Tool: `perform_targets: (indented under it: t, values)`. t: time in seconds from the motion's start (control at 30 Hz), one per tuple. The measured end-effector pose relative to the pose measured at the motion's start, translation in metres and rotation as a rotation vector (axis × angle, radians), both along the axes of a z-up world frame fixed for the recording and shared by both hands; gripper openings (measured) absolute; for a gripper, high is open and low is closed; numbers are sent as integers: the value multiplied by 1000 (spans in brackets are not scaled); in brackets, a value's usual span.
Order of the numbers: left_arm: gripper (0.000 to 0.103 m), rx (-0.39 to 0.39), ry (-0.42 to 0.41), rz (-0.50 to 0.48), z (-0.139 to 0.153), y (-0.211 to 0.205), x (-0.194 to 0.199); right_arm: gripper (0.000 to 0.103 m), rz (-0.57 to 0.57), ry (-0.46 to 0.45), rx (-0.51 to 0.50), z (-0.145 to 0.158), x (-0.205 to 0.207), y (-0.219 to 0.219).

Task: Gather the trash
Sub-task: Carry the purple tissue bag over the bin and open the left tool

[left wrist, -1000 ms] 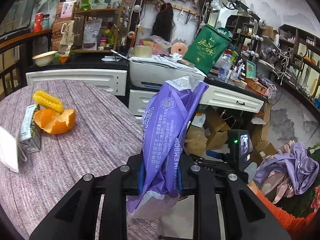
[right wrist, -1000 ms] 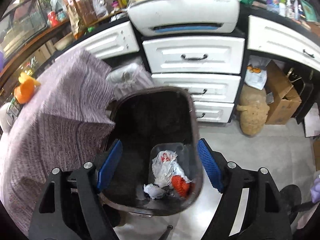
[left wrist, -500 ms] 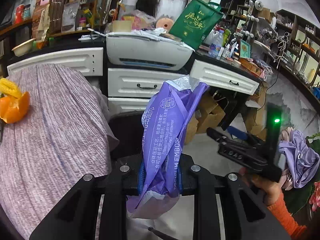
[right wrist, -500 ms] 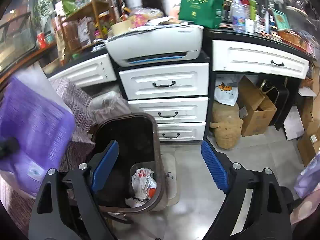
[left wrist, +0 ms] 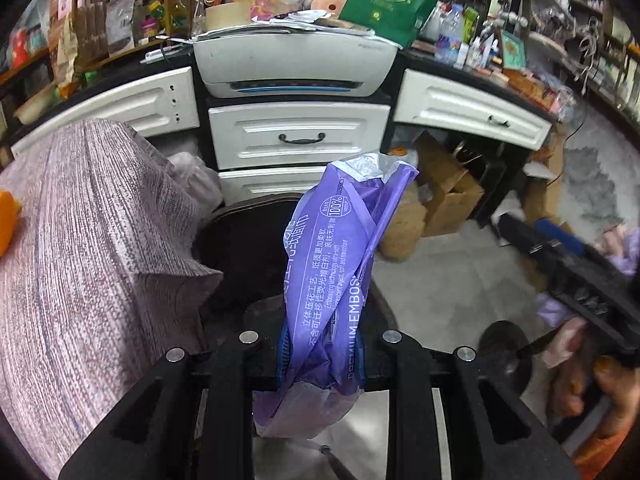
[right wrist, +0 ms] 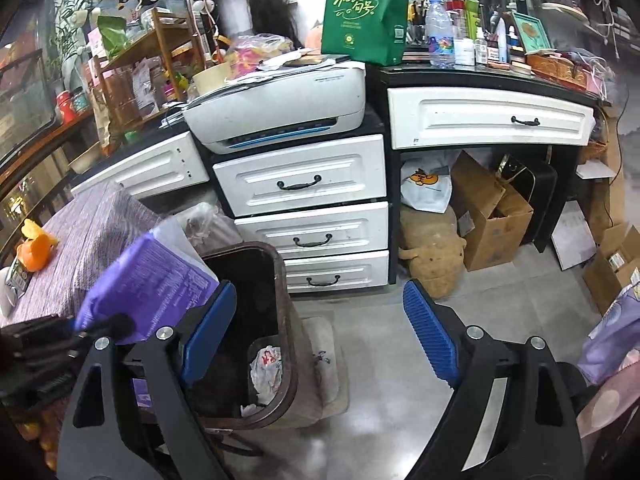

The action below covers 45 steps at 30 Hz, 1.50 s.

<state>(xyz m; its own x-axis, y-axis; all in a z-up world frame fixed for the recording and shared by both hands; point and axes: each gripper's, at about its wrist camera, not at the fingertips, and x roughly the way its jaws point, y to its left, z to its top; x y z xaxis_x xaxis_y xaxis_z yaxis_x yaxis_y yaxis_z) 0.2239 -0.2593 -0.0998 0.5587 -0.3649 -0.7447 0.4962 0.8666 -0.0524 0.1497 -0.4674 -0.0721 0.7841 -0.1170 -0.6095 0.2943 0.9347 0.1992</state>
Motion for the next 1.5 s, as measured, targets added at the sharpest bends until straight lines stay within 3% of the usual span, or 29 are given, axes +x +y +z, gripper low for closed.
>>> perform_targets:
  t: [0.17, 0.27, 0.4, 0.53, 0.63, 0.97, 1.23, 1.5]
  values:
    - [25, 44, 13, 26, -16, -9, 8, 85, -8, 6, 16, -3, -1, -5]
    - [32, 65, 27, 34, -25, -15, 13, 85, -10, 10, 14, -5, -2, -6]
    - [81, 76, 24, 41, -32, -20, 12, 85, -18, 14, 25, -6, -2, -10]
    - [92, 105, 2, 17, -36, -26, 3, 85, -21, 16, 27, -6, -2, -13]
    - [94, 126, -3, -12, -37, -28, -5, 86, -22, 18, 35, -8, -2, -15]
    - [97, 53, -22, -96, -10, -18, -51, 87, 11, 12, 76, -12, 1, -14]
    - [97, -16, -88, -60, 25, 18, -70, 91, 32, -29, 63, -4, -1, -5]
    - [97, -92, -145, 7, 57, 65, -84, 91, 129, -46, 44, 5, 5, 31]
